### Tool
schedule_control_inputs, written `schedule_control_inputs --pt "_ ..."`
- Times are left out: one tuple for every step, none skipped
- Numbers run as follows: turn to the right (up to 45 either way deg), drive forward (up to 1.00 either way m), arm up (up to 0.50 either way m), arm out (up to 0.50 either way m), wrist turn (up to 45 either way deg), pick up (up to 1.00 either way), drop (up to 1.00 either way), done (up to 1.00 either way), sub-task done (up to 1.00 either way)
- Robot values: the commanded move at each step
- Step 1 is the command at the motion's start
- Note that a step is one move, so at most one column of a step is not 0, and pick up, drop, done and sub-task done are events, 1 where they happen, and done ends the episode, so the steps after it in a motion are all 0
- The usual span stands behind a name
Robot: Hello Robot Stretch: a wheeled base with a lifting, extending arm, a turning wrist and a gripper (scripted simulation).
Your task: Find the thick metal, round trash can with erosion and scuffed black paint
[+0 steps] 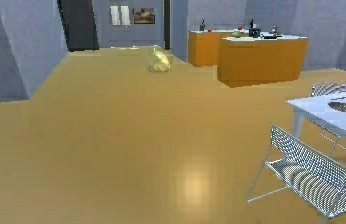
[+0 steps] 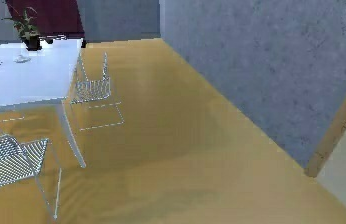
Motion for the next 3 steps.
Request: schedule_control_inputs --pt "0.0 1.00 0.00 0.00 0.0 0.00 0.00 0.00 0.00" --pt "0.0 0.35 0.00 0.00 0.0 0.00 0.00 0.00 0.00" --pt "6.0 0.00 0.00 0.00 0.0 0.00 0.00 0.00 0.00"
